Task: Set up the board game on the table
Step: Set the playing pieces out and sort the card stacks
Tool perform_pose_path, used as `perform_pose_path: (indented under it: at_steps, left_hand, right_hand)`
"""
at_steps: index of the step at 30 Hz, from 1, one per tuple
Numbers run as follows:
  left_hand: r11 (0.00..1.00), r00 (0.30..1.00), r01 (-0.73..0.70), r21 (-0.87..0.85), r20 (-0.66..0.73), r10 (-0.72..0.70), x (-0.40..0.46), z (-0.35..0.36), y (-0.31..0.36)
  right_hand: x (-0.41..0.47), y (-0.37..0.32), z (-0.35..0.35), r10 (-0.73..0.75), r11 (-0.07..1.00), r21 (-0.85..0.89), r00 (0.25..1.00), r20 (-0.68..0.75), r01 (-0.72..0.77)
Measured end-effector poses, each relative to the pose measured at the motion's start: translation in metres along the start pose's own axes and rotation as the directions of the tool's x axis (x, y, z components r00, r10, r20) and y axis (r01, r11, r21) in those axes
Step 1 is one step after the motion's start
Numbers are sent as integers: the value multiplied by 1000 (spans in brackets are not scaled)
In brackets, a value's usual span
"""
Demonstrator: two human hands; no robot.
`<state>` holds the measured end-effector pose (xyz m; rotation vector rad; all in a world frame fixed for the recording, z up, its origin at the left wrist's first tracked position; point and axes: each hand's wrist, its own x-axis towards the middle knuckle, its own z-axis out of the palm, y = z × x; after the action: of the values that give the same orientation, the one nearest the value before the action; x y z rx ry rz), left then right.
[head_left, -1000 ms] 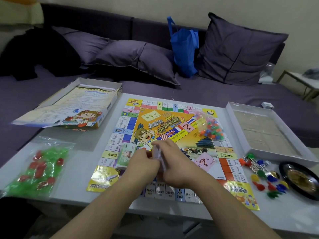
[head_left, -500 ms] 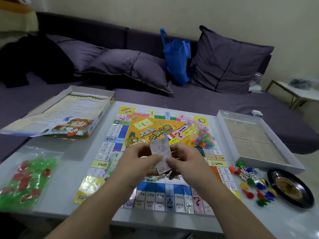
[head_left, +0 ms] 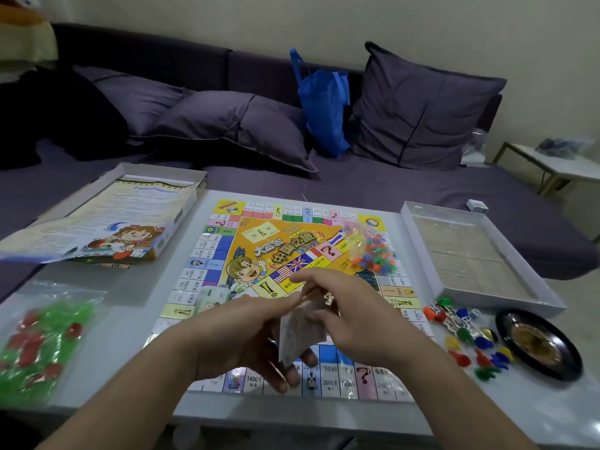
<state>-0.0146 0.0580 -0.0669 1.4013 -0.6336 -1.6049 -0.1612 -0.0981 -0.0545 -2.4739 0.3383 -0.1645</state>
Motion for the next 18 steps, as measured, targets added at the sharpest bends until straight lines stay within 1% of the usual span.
perform_pose_path:
  at_steps: [3,6,8,10,12,16,18]
  left_hand:
    - [998,999,-49,-27,16,50,0,1,-1]
    - [989,992,-125,-73,-35,123,2,4,-2]
    - [977,978,-194,-87,-98,185,4,8,-2]
    - [962,958,-258,-89,-149,243,5,13,-1]
    - [953,945,-292,-80,-176,275,6,16,-1]
    - [956,952,-289,-55,-118,281,4,15,-1]
    - [955,955,-294,-40,-62,291,1,11,2]
  right_hand:
    - [-1,3,3,17,997,82,998,-53,-12]
    - [-3,4,5,-3,996,83,990,-138,15]
    - [-7,3,5,11,990,141,994,-111,5]
    - [-10,0,6,44,975,220,998,-36,-35]
    - [-10,-3,9,53,970,239,999,-4,-50]
    - [-7,-1,9,18,989,148,998,-54,-10]
    - [-9,0,5,-16,988,156,999,-48,23]
